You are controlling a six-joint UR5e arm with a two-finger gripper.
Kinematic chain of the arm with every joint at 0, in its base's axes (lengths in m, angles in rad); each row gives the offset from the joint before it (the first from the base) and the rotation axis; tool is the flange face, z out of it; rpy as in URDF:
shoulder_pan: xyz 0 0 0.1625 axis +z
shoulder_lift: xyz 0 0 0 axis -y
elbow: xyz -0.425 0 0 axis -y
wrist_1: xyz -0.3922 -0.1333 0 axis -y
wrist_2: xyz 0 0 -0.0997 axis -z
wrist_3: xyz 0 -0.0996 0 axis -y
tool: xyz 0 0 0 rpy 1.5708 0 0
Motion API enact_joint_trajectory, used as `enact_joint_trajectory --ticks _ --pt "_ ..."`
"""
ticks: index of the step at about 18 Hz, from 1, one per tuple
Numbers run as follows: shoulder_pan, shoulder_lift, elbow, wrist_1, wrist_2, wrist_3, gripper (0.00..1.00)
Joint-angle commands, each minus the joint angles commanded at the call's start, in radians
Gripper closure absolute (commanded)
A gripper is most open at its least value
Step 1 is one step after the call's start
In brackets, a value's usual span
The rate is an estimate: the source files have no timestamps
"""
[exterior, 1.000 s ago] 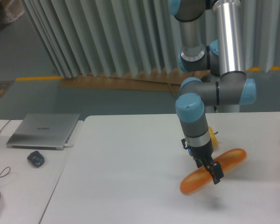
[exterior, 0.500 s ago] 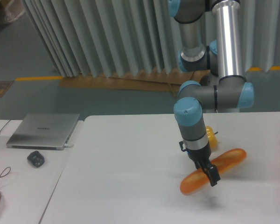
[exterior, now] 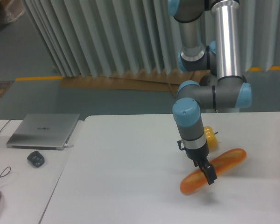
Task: Place the bread in the basket
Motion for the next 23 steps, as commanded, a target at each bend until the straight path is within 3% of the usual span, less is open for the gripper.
enact_joint_trajectory --ticks 23 --pt "0.002 -0.037 0.017 0.002 0.000 0.012 0.00"
